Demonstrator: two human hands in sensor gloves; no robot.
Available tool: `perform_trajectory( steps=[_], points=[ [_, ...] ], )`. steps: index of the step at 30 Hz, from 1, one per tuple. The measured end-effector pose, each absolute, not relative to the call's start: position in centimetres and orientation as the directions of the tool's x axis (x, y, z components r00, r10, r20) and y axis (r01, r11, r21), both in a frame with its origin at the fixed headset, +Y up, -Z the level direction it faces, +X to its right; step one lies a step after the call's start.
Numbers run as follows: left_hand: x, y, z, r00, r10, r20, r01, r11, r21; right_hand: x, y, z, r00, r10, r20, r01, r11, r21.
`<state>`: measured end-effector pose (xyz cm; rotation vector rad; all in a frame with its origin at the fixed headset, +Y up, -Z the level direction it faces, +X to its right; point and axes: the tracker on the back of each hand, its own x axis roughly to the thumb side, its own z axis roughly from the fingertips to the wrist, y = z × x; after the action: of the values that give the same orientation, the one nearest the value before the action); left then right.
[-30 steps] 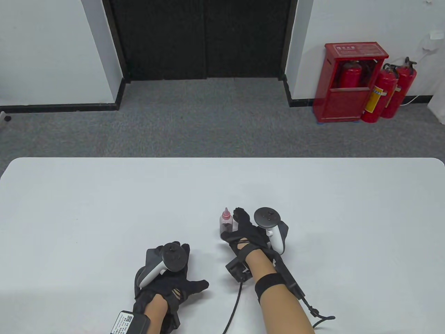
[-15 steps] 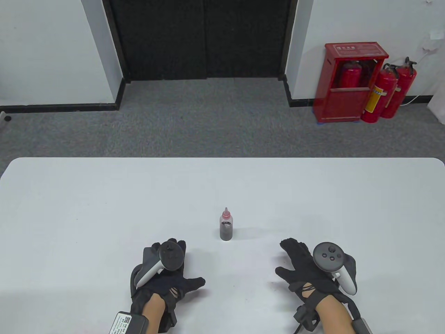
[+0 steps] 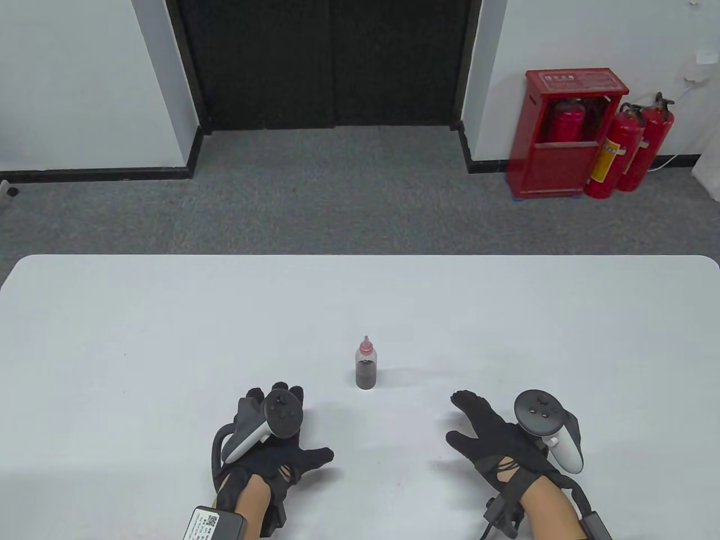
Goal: Close soy sauce bottle by twisting cap
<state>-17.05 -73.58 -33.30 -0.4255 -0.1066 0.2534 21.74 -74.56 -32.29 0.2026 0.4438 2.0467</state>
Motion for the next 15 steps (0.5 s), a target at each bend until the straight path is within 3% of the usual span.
perform_trajectory(
  steps=[15],
  points=[
    [-16.72, -73.62, -32.93, 0.967, 0.249, 0.056, -0.201, 0.879, -0.433, 20.98, -74.83, -32.22, -0.48, 0.876, -0.039, -0.788, -0.411, 0.458]
  ],
)
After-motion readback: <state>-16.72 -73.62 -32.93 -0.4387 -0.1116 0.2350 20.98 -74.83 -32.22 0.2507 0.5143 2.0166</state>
